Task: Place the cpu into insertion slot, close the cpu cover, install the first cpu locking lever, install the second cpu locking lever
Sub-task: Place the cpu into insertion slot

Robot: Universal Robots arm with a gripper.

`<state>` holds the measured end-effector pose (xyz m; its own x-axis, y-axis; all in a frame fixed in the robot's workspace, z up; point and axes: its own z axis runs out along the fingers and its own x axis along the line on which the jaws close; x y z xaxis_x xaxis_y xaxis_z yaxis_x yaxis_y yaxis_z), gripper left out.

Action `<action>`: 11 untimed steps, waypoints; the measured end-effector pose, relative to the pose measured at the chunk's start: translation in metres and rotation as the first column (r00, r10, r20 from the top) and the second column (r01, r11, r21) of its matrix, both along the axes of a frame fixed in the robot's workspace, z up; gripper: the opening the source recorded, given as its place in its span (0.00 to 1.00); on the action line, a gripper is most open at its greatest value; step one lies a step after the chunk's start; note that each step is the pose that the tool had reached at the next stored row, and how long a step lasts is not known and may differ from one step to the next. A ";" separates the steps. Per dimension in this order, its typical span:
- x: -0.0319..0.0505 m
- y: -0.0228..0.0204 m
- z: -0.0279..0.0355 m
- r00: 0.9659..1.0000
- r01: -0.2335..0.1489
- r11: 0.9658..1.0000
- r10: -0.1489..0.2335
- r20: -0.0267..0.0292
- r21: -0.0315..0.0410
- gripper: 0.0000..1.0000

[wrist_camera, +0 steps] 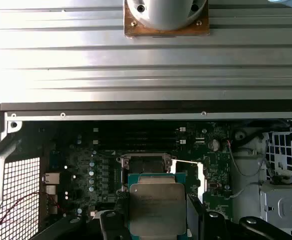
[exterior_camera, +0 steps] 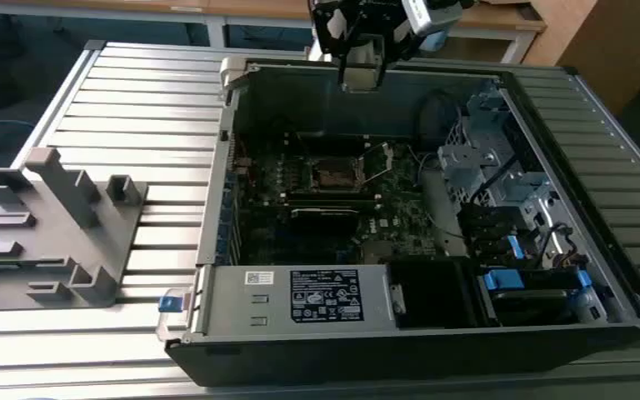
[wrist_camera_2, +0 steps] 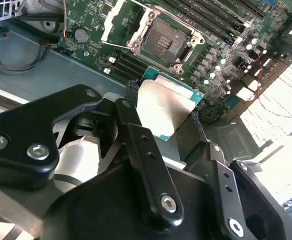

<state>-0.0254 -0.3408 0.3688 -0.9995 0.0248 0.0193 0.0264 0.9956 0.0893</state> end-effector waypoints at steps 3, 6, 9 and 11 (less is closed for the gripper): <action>0.0000 0.0000 0.0000 1.000 0.000 1.000 0.000 0.000 0.000 0.54; 0.0000 0.0000 0.0000 1.000 0.000 1.000 0.000 0.000 0.000 0.54; 0.0000 0.0000 -0.0007 1.000 0.000 1.000 0.000 0.000 0.000 0.54; 0.0000 0.0000 -0.0011 1.000 0.000 1.000 0.000 0.000 0.000 0.54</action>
